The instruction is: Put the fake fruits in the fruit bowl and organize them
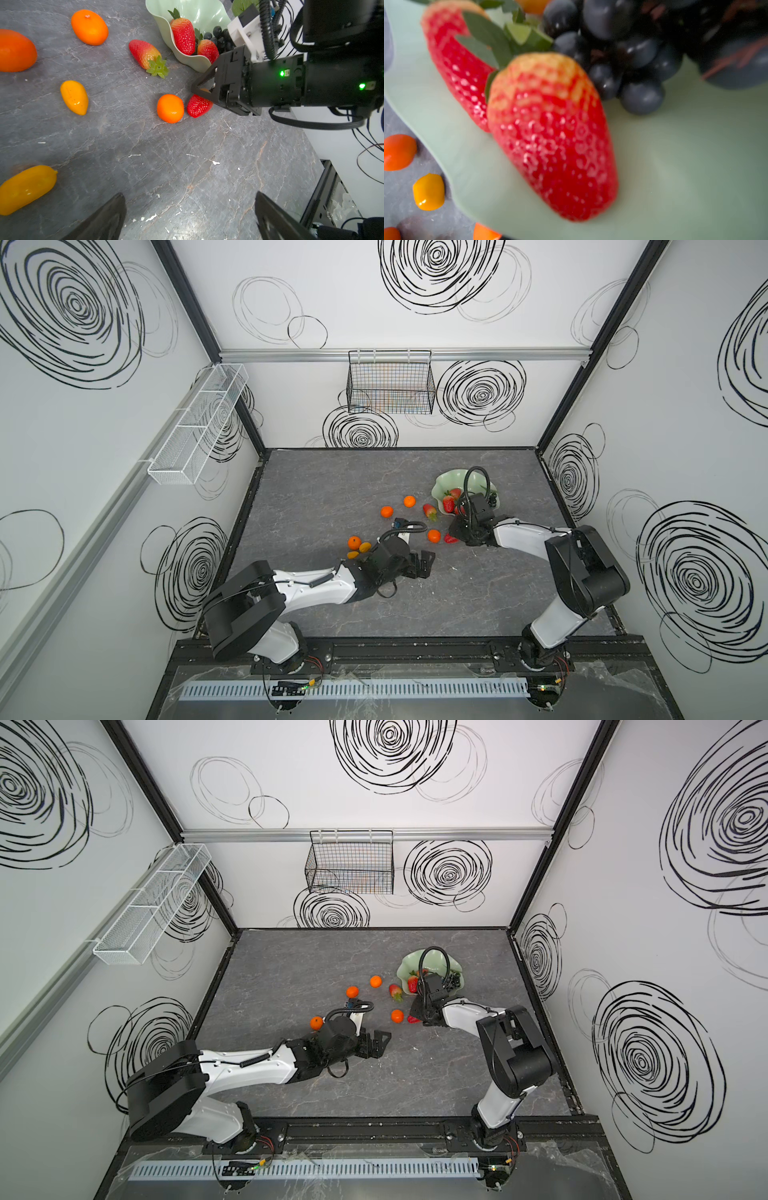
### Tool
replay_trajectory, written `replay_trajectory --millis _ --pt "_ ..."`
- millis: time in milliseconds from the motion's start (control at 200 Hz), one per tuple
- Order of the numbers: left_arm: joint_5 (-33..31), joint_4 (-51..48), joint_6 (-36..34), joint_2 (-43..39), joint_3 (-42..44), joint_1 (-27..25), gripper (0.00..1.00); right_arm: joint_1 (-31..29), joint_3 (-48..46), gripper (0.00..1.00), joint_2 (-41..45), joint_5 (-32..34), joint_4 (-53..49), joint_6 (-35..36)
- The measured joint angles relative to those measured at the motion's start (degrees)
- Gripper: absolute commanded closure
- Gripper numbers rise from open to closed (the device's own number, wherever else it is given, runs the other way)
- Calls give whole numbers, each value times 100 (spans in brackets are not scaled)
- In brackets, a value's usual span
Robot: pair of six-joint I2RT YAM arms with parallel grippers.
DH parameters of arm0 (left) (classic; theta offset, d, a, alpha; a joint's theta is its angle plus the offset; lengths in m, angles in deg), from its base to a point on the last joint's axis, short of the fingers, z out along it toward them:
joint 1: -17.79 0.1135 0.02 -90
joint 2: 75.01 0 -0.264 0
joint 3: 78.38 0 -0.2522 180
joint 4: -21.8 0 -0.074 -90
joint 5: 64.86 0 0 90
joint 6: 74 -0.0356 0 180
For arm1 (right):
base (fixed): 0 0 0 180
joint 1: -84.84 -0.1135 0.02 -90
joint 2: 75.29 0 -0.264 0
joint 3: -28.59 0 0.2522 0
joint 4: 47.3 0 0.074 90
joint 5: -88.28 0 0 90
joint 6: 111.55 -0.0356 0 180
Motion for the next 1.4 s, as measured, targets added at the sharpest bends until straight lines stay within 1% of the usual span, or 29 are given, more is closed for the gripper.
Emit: replay_trajectory --millis 160,400,595,790,911,1036,1191,1396 --pt "-11 -118 0 -409 254 -2 1 -81 -11 54 42 -17 -103 70" --pt "-66 -407 7 -1126 693 -31 1 -369 -278 55 433 -52 -166 96" --pt "-177 -654 90 -1620 1104 -203 1 -828 -511 56 621 -61 -186 44" --pt "-332 -839 245 -2020 1386 -367 1 -1539 -664 55 837 -55 -286 -186" --pt "-378 -872 293 -2041 1425 -382 1 -1893 -723 48 981 -63 -328 -385" --pt "-382 -870 310 -1928 1423 -382 1 -1897 -765 45 1073 -37 -339 -494" --pt "-334 -852 310 -1639 1342 -363 1 -1786 -765 45 1071 -55 -382 -514" --pt "-291 -713 306 -1434 1110 -328 1 -1720 -756 53 1008 -144 -400 -544"
